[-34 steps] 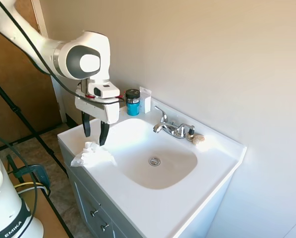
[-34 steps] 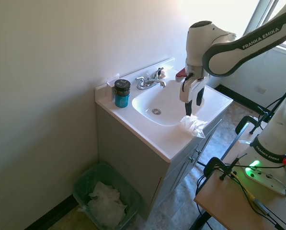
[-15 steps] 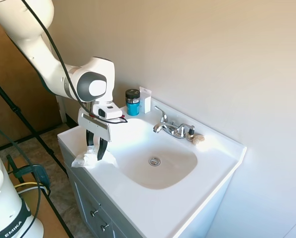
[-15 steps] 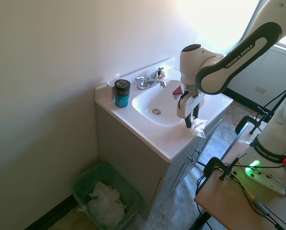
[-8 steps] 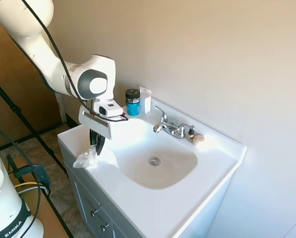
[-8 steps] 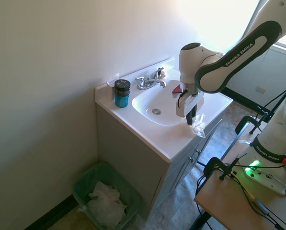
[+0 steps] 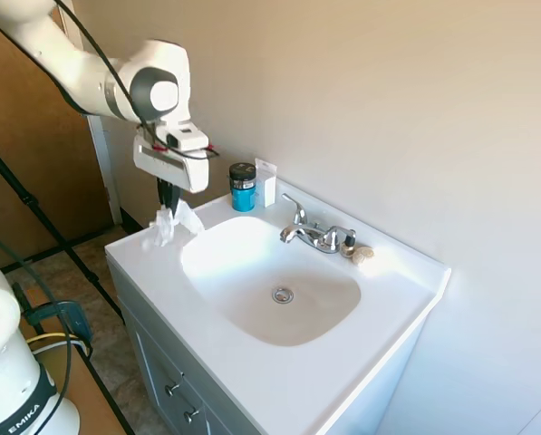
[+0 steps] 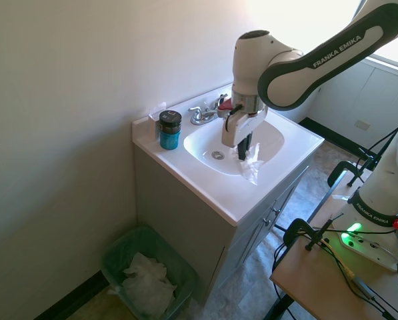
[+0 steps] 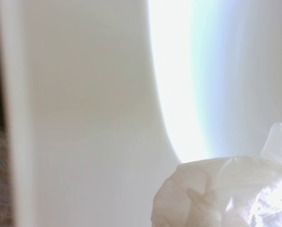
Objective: Throw the tissue in the trash bin
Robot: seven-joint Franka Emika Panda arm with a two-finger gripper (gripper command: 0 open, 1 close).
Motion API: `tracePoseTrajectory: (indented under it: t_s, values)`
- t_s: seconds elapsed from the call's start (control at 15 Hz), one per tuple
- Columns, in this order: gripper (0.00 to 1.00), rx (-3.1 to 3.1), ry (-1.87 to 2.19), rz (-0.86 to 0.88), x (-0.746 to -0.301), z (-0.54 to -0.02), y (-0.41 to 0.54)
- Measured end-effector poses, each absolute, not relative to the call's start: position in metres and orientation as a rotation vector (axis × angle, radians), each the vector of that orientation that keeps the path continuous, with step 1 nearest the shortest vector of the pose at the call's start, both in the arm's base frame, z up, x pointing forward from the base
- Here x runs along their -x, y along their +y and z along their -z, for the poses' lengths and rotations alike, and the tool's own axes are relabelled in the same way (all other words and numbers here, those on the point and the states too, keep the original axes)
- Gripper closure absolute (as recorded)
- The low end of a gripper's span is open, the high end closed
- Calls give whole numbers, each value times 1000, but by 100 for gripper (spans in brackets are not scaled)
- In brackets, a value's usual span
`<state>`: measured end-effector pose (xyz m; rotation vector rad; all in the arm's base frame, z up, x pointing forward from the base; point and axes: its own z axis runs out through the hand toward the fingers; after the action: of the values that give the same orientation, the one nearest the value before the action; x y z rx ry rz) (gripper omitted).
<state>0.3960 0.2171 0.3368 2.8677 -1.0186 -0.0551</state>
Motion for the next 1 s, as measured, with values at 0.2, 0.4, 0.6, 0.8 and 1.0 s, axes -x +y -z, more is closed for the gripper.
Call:
tracePoseTrajectory:
  t_s: [0.2, 0.4, 0.6, 0.8, 1.0]
  values:
    - [100, -2902, -932, -73, -405, -363, 298]
    - [100, -2957, -853, -76, -436, -343, 355]
    - [100, -3009, -805, -65, -458, -314, 394]
    - [0, -2998, -836, -46, -470, -284, 403]
    - [0, -2991, -878, -23, -482, -271, 399]
